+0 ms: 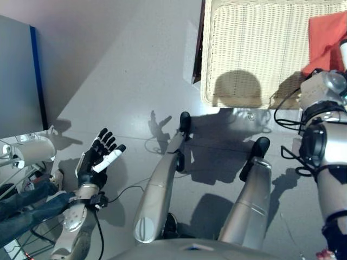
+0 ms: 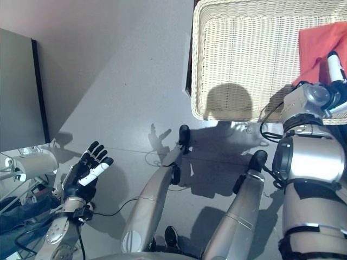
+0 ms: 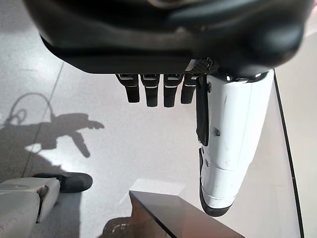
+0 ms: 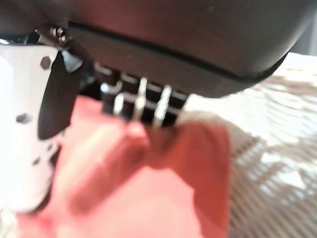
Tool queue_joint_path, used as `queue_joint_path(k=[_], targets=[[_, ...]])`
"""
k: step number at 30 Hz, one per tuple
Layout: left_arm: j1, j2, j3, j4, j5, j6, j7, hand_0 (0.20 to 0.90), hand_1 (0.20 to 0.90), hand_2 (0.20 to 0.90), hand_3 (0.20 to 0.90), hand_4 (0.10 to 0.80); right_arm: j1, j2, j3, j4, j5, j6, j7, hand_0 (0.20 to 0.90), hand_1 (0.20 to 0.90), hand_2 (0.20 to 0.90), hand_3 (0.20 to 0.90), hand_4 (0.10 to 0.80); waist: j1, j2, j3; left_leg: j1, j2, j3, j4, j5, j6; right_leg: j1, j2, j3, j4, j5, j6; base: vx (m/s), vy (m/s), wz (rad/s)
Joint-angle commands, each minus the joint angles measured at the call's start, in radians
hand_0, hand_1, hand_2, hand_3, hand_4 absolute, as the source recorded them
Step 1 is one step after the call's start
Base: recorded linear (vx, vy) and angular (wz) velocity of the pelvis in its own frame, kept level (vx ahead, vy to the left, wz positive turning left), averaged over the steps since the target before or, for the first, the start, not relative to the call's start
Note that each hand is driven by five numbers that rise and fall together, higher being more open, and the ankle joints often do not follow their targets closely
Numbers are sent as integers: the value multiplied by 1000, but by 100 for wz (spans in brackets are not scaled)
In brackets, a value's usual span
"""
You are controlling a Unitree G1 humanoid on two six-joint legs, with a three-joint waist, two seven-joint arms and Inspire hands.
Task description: Pick up the clothes and place them into the washing machine
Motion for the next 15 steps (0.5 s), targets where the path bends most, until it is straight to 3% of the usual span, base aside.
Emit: queue_joint_path(k=[1,6,7,10,12,15], targets=[[21,32,88,-16,0,-77,14,900,900,900,900,800,-29,-92,62,-56,-23,-25,-1,200,200,200,200,300,23,33,-25,-39,44,-7,22,-76,-85,-57,4,9,-102,102,-28,96,-4,8],[15,32,88,-12,8,-73,16,900,900,900,900,800,-30,-104,65,-43,-27,-15,-1,200,200,200,200,300,23,30,-32,-40,42,-7,27,-84,-87,-59,3,13,-98,96,-27,1,4,4],[15,35,90,-8,11,-73,17,900,900,900,900,800,-29,-104,65,-40,-28,-12,-2,200,200,200,200,300,23,33,-25,-49,45,-2,30,-62,-82,-68,5,10,-98,119,-32,0,0,0],[10,31,94,0,12,-69,17,900,900,900,900,800,-25,-101,61,-42,-23,-10,-1,200,200,200,200,300,22,29,-38,-39,44,-4,31,-87,-86,-60,5,17,-93,94,-28,5,17,1],[12,29,95,8,13,-67,17,900,900,900,900,800,-16,-97,56,-44,-20,-12,1,200,200,200,200,300,22,31,-33,-45,47,3,34,-66,-81,-67,6,14,-97,117,-34,-91,20,0],[6,14,104,14,8,-62,17,900,900,900,900,800,34,-55,5,-110,69,-79,32,200,200,200,200,300,14,27,-39,-35,50,5,41,-71,-81,-56,11,18,-94,115,-35,0,0,0]])
